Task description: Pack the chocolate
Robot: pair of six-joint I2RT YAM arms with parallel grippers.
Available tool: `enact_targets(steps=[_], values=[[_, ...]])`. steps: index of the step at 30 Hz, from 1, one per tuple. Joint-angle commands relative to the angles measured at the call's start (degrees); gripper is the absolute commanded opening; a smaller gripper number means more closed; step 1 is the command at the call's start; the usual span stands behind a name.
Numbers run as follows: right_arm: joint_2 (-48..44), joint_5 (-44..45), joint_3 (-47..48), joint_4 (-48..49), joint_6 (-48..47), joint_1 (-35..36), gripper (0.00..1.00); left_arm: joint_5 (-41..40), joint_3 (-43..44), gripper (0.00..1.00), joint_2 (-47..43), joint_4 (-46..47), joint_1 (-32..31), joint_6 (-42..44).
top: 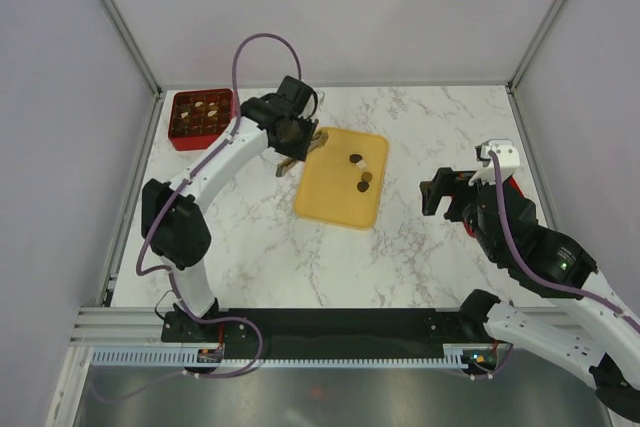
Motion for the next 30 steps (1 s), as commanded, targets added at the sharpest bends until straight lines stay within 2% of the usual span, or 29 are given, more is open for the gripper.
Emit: enact_targets(steps=[1, 3, 4, 7, 13, 23, 30], values=[[-1.12, 0.13, 0.66, 0.77, 0.58, 0.02, 0.96, -1.94, 5.96, 0.29, -2.49, -2.73, 8.17, -5.78], [-1.38, -0.31, 0.31, 1.29, 0.49, 0.02, 0.96, -1.59, 6.85, 0.29, -2.41, -2.91, 12.49, -6.85], [-1.56, -0.48, 0.22, 1.47, 0.58, 0.02, 0.96, -0.72, 7.72, 0.29, -2.32, -2.99, 17.04, -7.90], [-1.48, -1.36, 0.13, 2.00, 0.23, 0.02, 0.96, 1.22, 9.31, 0.29, -1.79, -2.91, 25.22, -9.92], [-0.77, -1.54, 0.05, 3.05, -0.56, 0.02, 0.96, 0.00, 12.91, 0.29, 1.02, -2.64, 34.21, -12.03], [1.07, -1.19, -0.22, 4.11, -1.18, 0.02, 0.96, -4.66, 11.51, 0.30, 4.36, -2.12, 38.00, -13.53], [1.16, -1.36, -0.74, 4.46, -0.65, 0.11, 0.96, -6.07, 11.51, 0.32, 6.47, -0.80, 39.06, -11.60]])
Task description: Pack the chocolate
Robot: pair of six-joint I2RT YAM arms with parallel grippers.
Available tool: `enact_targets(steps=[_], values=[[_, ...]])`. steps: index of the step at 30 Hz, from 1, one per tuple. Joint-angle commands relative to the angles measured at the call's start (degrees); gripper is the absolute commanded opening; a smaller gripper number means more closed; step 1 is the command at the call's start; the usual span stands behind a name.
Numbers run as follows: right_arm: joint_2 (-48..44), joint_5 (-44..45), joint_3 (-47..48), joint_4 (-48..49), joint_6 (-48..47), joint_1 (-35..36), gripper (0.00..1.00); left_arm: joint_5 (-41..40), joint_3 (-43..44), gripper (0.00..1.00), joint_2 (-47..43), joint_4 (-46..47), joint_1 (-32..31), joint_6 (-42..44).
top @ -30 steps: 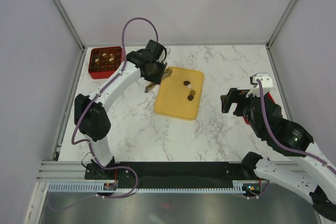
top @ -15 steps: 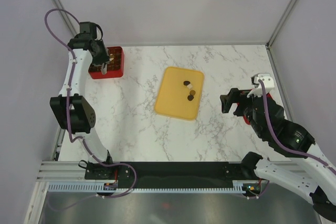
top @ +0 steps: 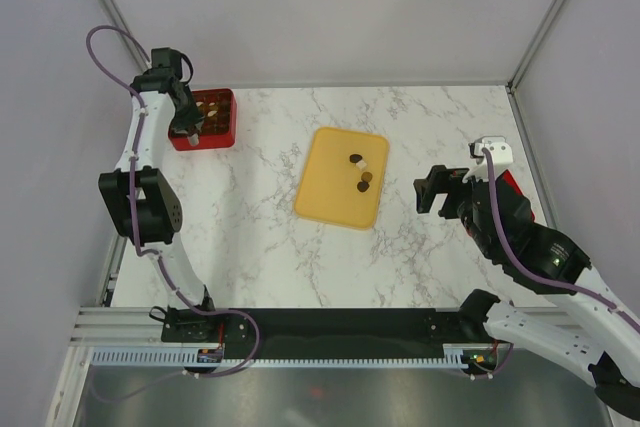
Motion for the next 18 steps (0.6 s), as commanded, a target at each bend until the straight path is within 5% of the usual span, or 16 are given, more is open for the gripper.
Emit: enact_targets(steps=[1, 18], values=[[-0.06, -0.18, -0.24, 1.60, 0.05, 0.02, 0.96, -2.12, 1.06, 0.33, 0.85, 1.72, 0.98, -0.12], [-0.76, 0.60, 0.37, 1.25, -0.39, 0.02, 0.96, -0.18, 2.30, 0.44, 3.41, 2.60, 1.77, 2.16]])
